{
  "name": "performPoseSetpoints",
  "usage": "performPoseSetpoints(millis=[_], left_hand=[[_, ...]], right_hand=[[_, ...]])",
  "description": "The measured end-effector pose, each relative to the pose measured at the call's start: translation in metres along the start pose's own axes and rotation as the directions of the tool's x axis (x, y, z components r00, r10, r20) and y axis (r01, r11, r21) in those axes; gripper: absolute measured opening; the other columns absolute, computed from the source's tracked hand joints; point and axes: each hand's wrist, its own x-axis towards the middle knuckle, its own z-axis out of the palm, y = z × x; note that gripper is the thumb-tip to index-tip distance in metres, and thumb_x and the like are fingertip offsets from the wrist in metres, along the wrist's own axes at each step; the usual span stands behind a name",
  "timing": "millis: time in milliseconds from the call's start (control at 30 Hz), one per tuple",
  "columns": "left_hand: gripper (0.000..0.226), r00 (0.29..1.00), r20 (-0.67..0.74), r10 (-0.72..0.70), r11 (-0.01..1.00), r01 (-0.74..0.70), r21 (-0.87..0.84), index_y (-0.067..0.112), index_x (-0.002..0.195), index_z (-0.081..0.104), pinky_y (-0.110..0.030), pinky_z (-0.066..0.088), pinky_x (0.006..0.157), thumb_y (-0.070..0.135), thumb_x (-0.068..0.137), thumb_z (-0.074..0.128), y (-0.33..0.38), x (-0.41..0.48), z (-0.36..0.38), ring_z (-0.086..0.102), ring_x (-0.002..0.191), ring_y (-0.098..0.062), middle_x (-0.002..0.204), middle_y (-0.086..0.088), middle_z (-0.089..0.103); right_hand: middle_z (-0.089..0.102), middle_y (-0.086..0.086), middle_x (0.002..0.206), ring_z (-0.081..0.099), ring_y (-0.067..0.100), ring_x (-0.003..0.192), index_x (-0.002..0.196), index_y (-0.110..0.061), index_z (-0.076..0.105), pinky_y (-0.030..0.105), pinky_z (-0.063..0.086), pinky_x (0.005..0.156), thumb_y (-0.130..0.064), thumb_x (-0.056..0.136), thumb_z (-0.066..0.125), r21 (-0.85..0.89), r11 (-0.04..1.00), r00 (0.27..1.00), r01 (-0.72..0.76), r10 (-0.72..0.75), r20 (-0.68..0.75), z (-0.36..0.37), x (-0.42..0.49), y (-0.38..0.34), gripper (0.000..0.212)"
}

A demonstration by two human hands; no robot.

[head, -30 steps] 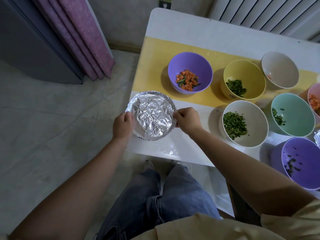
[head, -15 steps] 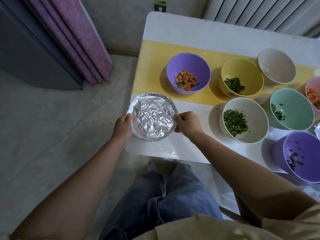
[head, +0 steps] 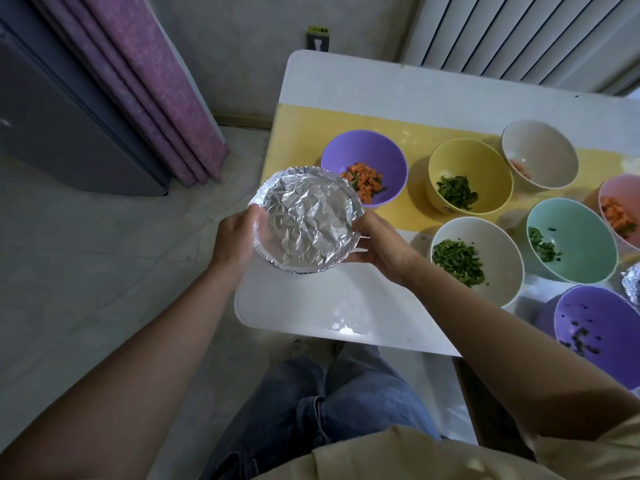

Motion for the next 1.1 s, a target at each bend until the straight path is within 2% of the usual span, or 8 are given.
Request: performPoseSetpoints(millis=[67, 233, 433, 567, 667, 800, 933, 1100], left_hand=[[0.03, 0.995, 0.084, -0.06, 0.989, 0.07, -0.128, 0.016, 0.079, 0.066, -0.013, 0.044, 0.057, 0.032, 0.097, 0.049, 0.02, 0.005, 0.015, 0.055, 0.064, -0.007, 0.076, 0.003, 0.063], [0.045, 0.975, 0.169, -0.145, 0.951, 0.185, -0.249, 0.023, 0.088, 0.067, -0.033, 0.048, 0.087, 0.046, 0.103, 0.031, 0.048, 0.02, 0.063, 0.063, 0.087, -0.017, 0.089, 0.001, 0.07], [0.024, 0.975, 0.122, -0.188, 0.974, 0.201, -0.104, 0.021, 0.08, 0.057, -0.034, 0.042, 0.077, 0.044, 0.08, 0.049, 0.054, 0.044, 0.11, 0.054, 0.08, -0.02, 0.074, 0.005, 0.06], [0.074, 0.957, 0.065, -0.282, 0.958, 0.277, 0.073, 0.017, 0.134, 0.05, -0.05, 0.048, 0.099, 0.045, 0.066, 0.048, 0.031, 0.073, 0.126, 0.057, 0.12, -0.035, 0.132, -0.014, 0.058], [0.048, 0.949, 0.113, -0.294, 0.955, 0.286, 0.084, 0.016, 0.11, 0.06, -0.049, 0.059, 0.076, 0.034, 0.067, 0.049, 0.033, 0.079, 0.137, 0.066, 0.101, -0.037, 0.114, -0.015, 0.067], [0.038, 0.953, 0.138, -0.27, 0.962, 0.262, 0.07, 0.018, 0.113, 0.062, -0.046, 0.059, 0.069, 0.003, 0.082, 0.047, 0.036, 0.078, 0.144, 0.066, 0.093, -0.034, 0.111, -0.011, 0.067], [0.035, 0.969, 0.114, -0.218, 0.959, 0.191, 0.209, 0.028, 0.096, 0.065, -0.057, 0.059, 0.065, 0.023, 0.065, 0.05, 0.025, 0.085, 0.126, 0.068, 0.089, -0.034, 0.103, -0.008, 0.07], [0.037, 0.939, 0.213, -0.272, 0.918, 0.187, 0.349, 0.021, 0.089, 0.066, -0.043, 0.052, 0.067, 0.018, 0.061, 0.043, 0.024, 0.074, 0.088, 0.061, 0.076, -0.026, 0.094, -0.018, 0.068]], right_hand=[[0.068, 0.004, 0.09, 0.067, 0.022, 0.082, 0.11, -0.013, 0.06, 0.04, 0.058, 0.072, -0.023, 0.082, 0.047, 0.032, 0.999, 0.996, 0.036, -0.033, -0.077, -0.017, 0.0, -0.014, 0.032], [0.069, 0.011, 0.097, 0.068, 0.023, 0.082, 0.12, -0.007, 0.059, 0.039, 0.059, 0.072, -0.027, 0.076, 0.046, 0.069, 0.995, 0.982, 0.074, -0.061, -0.176, -0.065, -0.002, -0.046, 0.05], [0.068, 0.001, 0.078, 0.064, 0.013, 0.063, 0.103, -0.011, 0.063, 0.029, 0.055, 0.06, -0.032, 0.074, 0.044, 0.138, 0.981, 0.959, 0.135, -0.094, -0.269, -0.121, 0.001, -0.077, 0.04], [0.066, 0.009, 0.087, 0.067, 0.018, 0.069, 0.114, -0.005, 0.059, 0.032, 0.057, 0.061, -0.023, 0.091, 0.039, 0.154, 0.979, 0.948, 0.136, -0.083, -0.308, -0.145, 0.011, -0.089, 0.035], [0.065, 0.014, 0.096, 0.067, 0.023, 0.077, 0.12, 0.0, 0.057, 0.034, 0.058, 0.064, -0.021, 0.093, 0.038, 0.162, 0.98, 0.943, 0.119, -0.061, -0.327, -0.154, 0.018, -0.092, 0.039], [0.066, 0.016, 0.099, 0.067, 0.027, 0.083, 0.12, 0.0, 0.056, 0.04, 0.059, 0.073, -0.029, 0.083, 0.046, 0.177, 0.979, 0.946, 0.097, -0.035, -0.323, -0.159, 0.028, -0.093, 0.049], [0.067, 0.011, 0.093, 0.069, 0.022, 0.076, 0.111, -0.007, 0.059, 0.043, 0.059, 0.077, -0.023, 0.095, 0.039, 0.181, 0.976, 0.946, 0.121, -0.058, -0.318, -0.156, 0.037, -0.099, 0.03], [0.064, 0.009, 0.09, 0.065, 0.022, 0.076, 0.113, -0.006, 0.057, 0.043, 0.058, 0.076, -0.027, 0.089, 0.043, 0.175, 0.978, 0.948, 0.116, -0.056, -0.314, -0.141, 0.052, -0.101, 0.035]])
